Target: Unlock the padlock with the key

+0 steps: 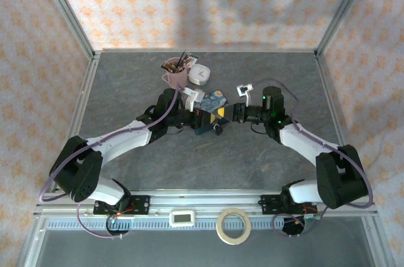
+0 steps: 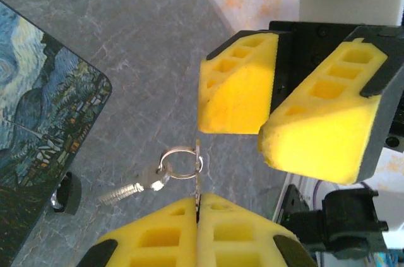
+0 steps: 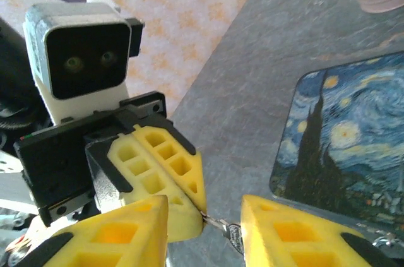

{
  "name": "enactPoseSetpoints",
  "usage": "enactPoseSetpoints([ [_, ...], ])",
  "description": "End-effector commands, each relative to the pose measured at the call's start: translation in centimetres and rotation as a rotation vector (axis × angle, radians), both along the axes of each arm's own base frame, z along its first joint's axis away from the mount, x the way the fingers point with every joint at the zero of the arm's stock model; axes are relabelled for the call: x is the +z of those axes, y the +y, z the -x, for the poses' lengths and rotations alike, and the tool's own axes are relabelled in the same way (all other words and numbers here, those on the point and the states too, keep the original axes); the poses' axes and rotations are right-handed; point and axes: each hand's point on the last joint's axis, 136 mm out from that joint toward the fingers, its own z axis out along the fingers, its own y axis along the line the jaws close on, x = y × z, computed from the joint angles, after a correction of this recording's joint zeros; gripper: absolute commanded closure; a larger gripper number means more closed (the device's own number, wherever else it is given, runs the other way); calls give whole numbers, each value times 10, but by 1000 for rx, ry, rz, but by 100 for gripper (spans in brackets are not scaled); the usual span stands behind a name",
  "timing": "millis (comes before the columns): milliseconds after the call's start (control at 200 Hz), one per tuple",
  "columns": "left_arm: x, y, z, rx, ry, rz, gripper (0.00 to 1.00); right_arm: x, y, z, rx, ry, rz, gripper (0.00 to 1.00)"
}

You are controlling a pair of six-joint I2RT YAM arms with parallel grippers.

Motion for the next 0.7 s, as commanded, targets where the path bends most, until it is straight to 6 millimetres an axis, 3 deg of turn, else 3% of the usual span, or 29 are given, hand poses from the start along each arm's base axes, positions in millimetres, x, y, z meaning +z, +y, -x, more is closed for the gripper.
enactPoseSetpoints([
  [0,24,-1,5,-63,-53,34,100,4,1,7,42,-20,-34,64],
  [405,35,4,2,-58,-63,86,100,-1,2,14,57,0,-44,70],
  [621,33,1,9,-97,-43,102,100,-2,2,6,13,-9,-35,54],
  [696,33,1,10,-99,-44,103,100,-3,2,4,12,-10,-36,54],
])
